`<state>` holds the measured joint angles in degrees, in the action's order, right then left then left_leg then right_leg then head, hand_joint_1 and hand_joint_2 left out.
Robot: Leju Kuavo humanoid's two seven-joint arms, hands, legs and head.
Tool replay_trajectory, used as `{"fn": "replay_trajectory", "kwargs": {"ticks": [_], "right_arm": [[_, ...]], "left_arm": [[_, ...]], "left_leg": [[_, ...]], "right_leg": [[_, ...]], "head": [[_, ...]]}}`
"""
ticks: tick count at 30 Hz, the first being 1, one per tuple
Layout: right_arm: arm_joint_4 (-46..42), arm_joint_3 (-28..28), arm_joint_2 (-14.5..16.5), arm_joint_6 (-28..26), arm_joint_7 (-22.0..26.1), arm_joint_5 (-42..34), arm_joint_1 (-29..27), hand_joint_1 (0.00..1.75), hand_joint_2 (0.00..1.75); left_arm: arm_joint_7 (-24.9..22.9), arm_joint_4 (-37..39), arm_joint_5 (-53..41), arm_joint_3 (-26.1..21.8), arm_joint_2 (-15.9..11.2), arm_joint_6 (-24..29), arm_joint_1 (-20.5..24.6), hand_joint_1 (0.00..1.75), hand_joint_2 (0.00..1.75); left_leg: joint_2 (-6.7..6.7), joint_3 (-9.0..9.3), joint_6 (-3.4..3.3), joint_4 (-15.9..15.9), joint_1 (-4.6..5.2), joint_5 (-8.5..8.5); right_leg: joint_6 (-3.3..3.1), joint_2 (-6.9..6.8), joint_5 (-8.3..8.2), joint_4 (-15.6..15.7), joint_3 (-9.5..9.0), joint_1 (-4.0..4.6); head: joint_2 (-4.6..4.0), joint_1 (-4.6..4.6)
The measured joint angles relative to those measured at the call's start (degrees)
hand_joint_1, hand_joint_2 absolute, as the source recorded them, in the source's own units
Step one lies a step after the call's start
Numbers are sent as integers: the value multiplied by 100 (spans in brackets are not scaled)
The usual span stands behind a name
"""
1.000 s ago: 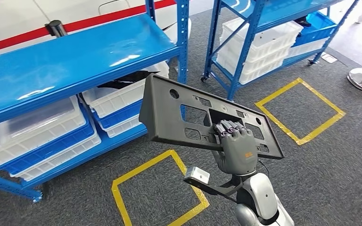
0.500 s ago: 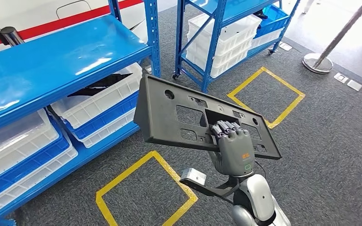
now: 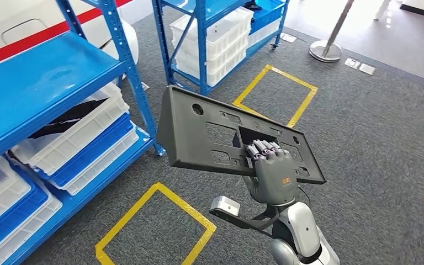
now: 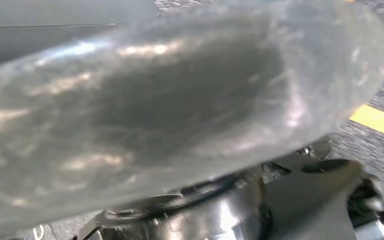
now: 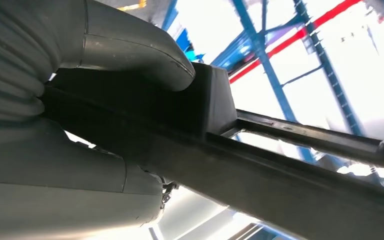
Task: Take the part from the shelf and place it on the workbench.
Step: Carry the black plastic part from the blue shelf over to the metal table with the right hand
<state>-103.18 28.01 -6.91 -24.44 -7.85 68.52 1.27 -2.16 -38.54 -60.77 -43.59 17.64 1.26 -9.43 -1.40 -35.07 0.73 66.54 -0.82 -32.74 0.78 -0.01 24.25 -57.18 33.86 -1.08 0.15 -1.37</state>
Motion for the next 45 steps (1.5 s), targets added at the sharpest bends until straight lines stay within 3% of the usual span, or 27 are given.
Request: {"fn": "replay_trajectory", "kwargs": {"ticks": [2, 3, 5, 7, 9, 11, 13, 15, 17, 18, 19, 21, 23, 24, 25, 27, 29, 31, 33, 34, 35, 36, 38, 40, 41, 43, 45], "right_arm": [[10, 2, 9, 0, 0, 1, 0, 175, 175], [19, 5, 15, 0, -1, 2, -4, 175, 175], [35, 15, 32, 0, -6, 14, -8, 175, 175], [45, 27, 57, 3, -28, 41, 6, 175, 175], [54, 48, 78, 18, -58, 78, 30, 175, 175], [59, 73, 90, 38, -92, 121, 43, 175, 175], [63, 93, 96, 101, -172, 258, 74, 175, 175], [67, 113, 96, 213, -290, 474, 145, 175, 175], [68, 122, 86, 283, -375, 600, 177, 175, 175], [66, 118, 72, 287, -398, 620, 157, 175, 175], [57, 108, 49, 282, -416, 630, 117, 175, 175], [3, 60, -11, 237, -438, 637, -19, 175, 175], [-92, -19, -70, 137, -444, 641, -194, 175, 175], [-143, -67, -95, 68, -440, 656, -289, 175, 175], [-195, -117, -121, 0, -435, 676, -394, 175, 175], [-292, -211, -165, -92, -423, 715, -615, 175, 175], [-377, -286, -196, -128, -419, 735, -779, 175, 175], [-454, -353, -216, -154, -430, 777, -903, 175, 175], [-529, -420, -246, -177, -453, 821, -1069, 175, 175], [-564, -452, -267, -189, -465, 834, -1154, 175, 175], [-594, -482, -287, -197, -473, 840, -1231, 175, 175], [-622, -509, -303, -202, -477, 843, -1290, 175, 175], [-667, -556, -327, -218, -481, 845, -1365, 175, 175], [-710, -590, -349, -230, -482, 851, -1405, 175, 175], [-729, -600, -360, -232, -483, 854, -1425, 175, 175], [-766, -610, -377, -232, -483, 858, -1465, 175, 175], [-791, -617, -395, -233, -483, 859, -1476, 175, 175]], "left_arm": [[3, 7, -42, -39, 0, -10, -3, 0, 0], [12, 9, -86, -72, 0, -28, -4, 0, 0], [42, 9, -221, -161, -2, -81, -1, 0, 0], [79, 8, -411, -283, -5, -155, 5, 0, 0], [141, 5, -643, -441, -7, -237, 27, 0, 0], [237, -3, -889, -633, -5, -303, 73, 0, 0], [354, -10, -1096, -825, -6, -376, 118, 0, 0], [475, 12, -1243, -996, -11, -433, 152, 0, 0], [583, 67, -1363, -1154, -27, -437, 182, 0, 0], [625, 96, -1424, -1225, -37, -425, 197, 0, 0], [655, 116, -1488, -1284, -44, -413, 208, 0, 0], [677, 128, -1665, -1383, -43, -419, 225, 0, 0], [658, 62, -1906, -1478, -17, -506, 210, 0, 0], [646, -11, -2034, -1536, 6, -576, 194, 0, 0], [638, -104, -2150, -1596, 33, -651, 171, 0, 0], [632, -281, -2306, -1697, 91, -762, 142, 0, 0], [633, -377, -2368, -1756, 131, -792, 123, 0, 0], [633, -402, -2410, -1799, 149, -767, 115, 0, 0], [631, -410, -2485, -1838, 157, -717, 115, 0, 0], [630, -418, -2527, -1854, 160, -694, 116, 0, 0], [631, -429, -2570, -1870, 163, -680, 119, 0, 0], [632, -440, -2602, -1885, 165, -673, 124, 0, 0], [635, -453, -2649, -1918, 170, -672, 138, 0, 0], [638, -466, -2670, -1945, 178, -672, 164, 0, 0], [639, -477, -2676, -1952, 183, -672, 179, 0, 0], [642, -499, -2679, -1959, 194, -672, 192, 0, 0], [645, -515, -2679, -1975, 202, -669, 191, 0, 0]], "left_leg": [[137, -327, 6, 684, 3, -295], [155, -399, 7, 814, 3, -292], [206, -223, 2, 413, -10, 40], [488, 113, 6, -318, -55, 369], [682, 242, -10, -633, -69, 436], [565, 237, -74, -657, -42, 455], [423, 253, -155, -691, -40, 489], [265, 257, -214, -710, -33, 501], [94, 251, -237, -710, -17, 492], [13, 251, -240, -710, -15, 485], [-60, 254, -241, -710, -16, 478], [-185, 270, -225, -710, -16, 458], [-286, 302, -171, -711, 16, 420], [-337, 324, -139, -714, 31, 399], [-398, 350, -105, -727, 43, 381], [-472, 406, -43, -742, 33, 340], [-249, 345, -2, -515, 11, 154], [61, 32, 9, 171, 0, -218], [148, -298, 16, 792, 2, -423], [157, -341, 17, 827, -1, -356], [172, -273, 16, 631, -9, -176], [241, -118, 16, 263, -26, 61], [512, 183, 14, -425, -71, 361], [630, 270, -27, -638, -59, 385], [554, 273, -69, -652, -36, 399], [417, 294, -160, -688, -27, 434], [265, 310, -243, -720, -28, 455]], "right_leg": [[-21, 144, 0, -4, 2, 11], [-21, 226, -1, -8, 0, 16], [-17, 398, 2, -30, -10, 15], [8, 551, 15, -85, 13, 21], [63, 674, 9, -115, 77, 23], [134, 768, -21, -99, 143, 6], [177, 544, 26, -232, 258, 22], [158, 183, 260, -803, 567, 39], [145, 72, 509, -1547, 954, 29], [164, 60, 545, -1732, 1053, 22], [199, 43, 499, -1692, 1035, 16], [268, -119, 247, -982, 645, 17], [243, -415, 57, -276, 245, 65], [203, -494, 24, -135, 162, 91], [164, -486, 16, -115, 154, 113], [101, -319, -15, -82, 135, 88], [29, -165, -36, -40, 103, 26], [-30, -18, -34, -33, 83, 9], [-53, 144, -27, -35, 68, 25], [-55, 229, -24, -38, 57, 28], [-54, 322, -22, -42, 44, 27], [-45, 413, -16, -53, 34, 23], [-6, 575, 3, -96, 47, 31], [64, 694, 6, -115, 94, 30], [106, 754, -5, -106, 125, 22], [161, 665, 8, -173, 208, 15], [149, 339, 204, -619, 453, 35]], "head": [[0, -17], [0, -16], [0, -16], [0, -17], [0, -11], [0, -9], [0, 5], [0, 29], [0, 40], [0, 42], [0, 43], [0, 45], [0, 38], [0, 33], [0, 28], [0, 24], [0, 7], [0, -16], [0, -23], [0, -23], [0, -24], [0, -24], [0, -21], [0, -15], [0, -12], [0, -10], [0, 12]]}}
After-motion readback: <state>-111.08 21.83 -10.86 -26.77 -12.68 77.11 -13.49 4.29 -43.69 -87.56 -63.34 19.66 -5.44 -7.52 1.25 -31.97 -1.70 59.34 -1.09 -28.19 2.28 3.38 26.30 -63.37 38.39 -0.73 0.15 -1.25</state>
